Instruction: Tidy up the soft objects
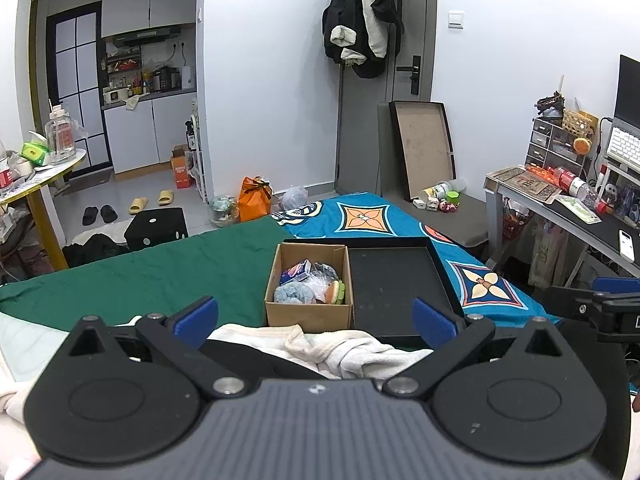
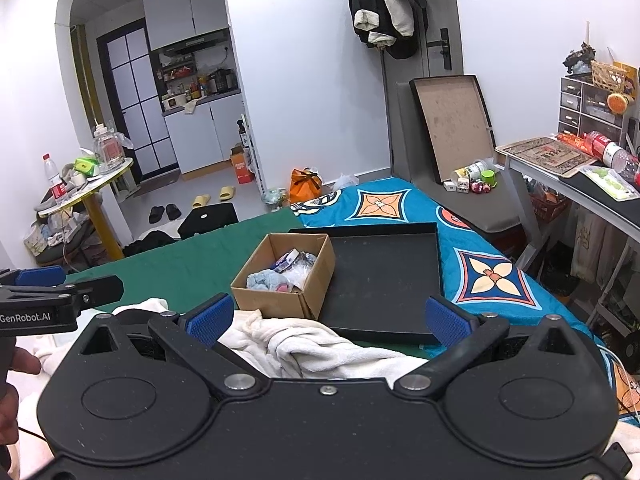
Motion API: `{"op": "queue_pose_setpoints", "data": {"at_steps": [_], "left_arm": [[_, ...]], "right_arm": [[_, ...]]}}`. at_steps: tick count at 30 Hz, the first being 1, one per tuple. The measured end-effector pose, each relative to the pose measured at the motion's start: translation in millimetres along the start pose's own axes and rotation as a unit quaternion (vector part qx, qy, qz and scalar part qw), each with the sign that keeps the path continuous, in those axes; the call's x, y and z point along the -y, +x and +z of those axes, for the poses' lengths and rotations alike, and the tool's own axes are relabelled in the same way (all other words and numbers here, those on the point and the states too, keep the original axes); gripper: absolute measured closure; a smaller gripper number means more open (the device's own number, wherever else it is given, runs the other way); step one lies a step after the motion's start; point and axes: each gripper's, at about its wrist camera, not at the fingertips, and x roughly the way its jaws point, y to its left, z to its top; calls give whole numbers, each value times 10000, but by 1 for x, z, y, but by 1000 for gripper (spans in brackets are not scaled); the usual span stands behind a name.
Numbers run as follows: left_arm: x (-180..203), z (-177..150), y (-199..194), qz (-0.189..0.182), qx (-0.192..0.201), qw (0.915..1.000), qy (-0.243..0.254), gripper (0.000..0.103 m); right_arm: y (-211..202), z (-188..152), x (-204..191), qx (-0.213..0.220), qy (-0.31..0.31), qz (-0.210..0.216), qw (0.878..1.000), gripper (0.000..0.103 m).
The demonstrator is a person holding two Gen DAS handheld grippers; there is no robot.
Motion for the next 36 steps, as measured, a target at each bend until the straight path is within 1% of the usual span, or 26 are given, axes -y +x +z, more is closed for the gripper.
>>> {"op": "queue_pose_setpoints", "data": {"at_steps": [36], "left_arm": [[-2, -4, 3, 9, -5, 10000, -3, 1]], "right_arm": [[3, 0, -1, 8, 34, -71, 10000, 0]]}}
